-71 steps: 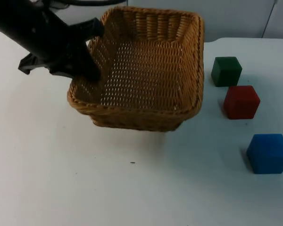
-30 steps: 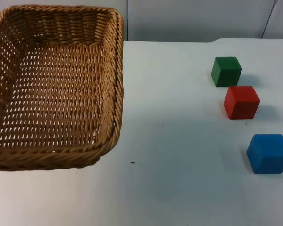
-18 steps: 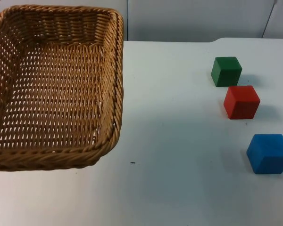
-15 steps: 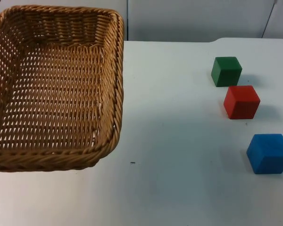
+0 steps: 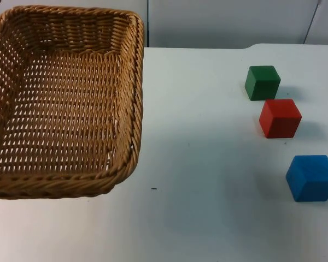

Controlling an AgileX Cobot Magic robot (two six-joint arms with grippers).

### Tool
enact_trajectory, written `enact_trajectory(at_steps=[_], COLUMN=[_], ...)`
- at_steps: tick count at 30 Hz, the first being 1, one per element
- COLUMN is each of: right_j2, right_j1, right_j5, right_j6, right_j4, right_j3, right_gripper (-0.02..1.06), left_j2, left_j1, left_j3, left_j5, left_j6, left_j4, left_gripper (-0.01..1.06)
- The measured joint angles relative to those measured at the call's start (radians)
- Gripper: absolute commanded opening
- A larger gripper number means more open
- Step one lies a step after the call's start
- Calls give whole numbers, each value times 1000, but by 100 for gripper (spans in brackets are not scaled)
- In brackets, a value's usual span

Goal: Pick up the basket with the left hand and place the blue cube into the basket with the right hand.

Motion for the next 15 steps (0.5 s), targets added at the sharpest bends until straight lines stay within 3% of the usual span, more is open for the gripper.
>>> enact_trajectory(at_steps=[2, 5, 15], right_j2=[31, 65, 194], right_j1=[41, 57, 4], right_j5=[-9, -48, -170], right_j6=[114, 179, 226], right_j4=[-96, -147, -156], right_j3=[0, 0, 0], right_gripper=[101, 101, 100], left_j2=[0, 0, 0], left_j1=[0, 0, 0], left_j3=[0, 0, 0], left_j5=[0, 0, 0], left_j6=[0, 2, 7], left_j4=[0, 0, -4], left_gripper=[0, 0, 0])
